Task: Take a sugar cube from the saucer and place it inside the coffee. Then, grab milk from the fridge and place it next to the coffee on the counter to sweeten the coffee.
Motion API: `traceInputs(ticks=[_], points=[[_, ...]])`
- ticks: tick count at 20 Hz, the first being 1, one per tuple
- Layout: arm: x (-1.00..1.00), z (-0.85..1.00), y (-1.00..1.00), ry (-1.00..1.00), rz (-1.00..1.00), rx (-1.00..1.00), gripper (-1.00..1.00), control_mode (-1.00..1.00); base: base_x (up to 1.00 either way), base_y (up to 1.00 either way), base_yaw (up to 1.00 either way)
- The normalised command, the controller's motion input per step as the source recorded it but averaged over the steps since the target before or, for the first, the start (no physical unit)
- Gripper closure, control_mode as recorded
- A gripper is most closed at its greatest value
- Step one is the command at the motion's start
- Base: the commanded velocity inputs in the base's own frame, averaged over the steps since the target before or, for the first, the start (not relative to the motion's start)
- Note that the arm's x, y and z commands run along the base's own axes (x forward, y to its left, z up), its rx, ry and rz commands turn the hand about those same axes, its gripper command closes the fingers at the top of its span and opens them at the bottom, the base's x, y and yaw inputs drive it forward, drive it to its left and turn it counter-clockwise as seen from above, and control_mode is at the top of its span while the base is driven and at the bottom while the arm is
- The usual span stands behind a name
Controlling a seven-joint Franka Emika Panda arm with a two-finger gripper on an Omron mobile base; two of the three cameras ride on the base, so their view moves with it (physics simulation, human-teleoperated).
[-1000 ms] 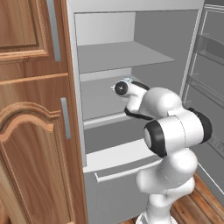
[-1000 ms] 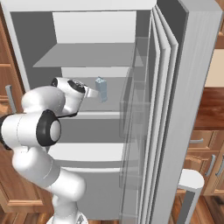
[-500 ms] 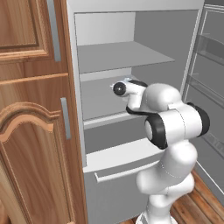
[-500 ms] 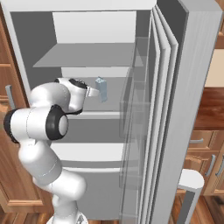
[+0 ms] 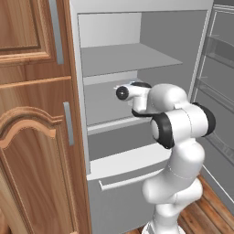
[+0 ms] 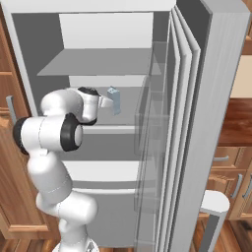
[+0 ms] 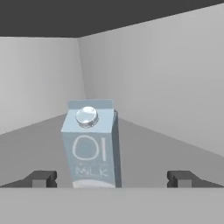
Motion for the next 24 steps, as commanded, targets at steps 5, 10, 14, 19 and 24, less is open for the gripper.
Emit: traceInputs(ticks=[5, 10, 14, 19, 24], points=[[0.26, -0.02, 0.0, -0.03, -0.03, 0.0, -1.0, -1.0, 0.0, 0.0, 0.0], [0.29, -0.08, 0.0, -0.02, -0.02, 0.0, -1.0, -1.0, 0.0, 0.0, 0.0], [0.28, -0.14, 0.0, -0.01, -0.01, -0.01, -1.0, -1.0, 0.0, 0.0, 0.0], [0.25, -0.17, 0.0, 0.0, -0.01, -0.03, -1.0, -1.0, 0.0, 0.0, 0.0], [0.26, -0.08, 0.0, -0.01, 0.0, -0.03, -1.0, -1.0, 0.0, 0.0, 0.0]])
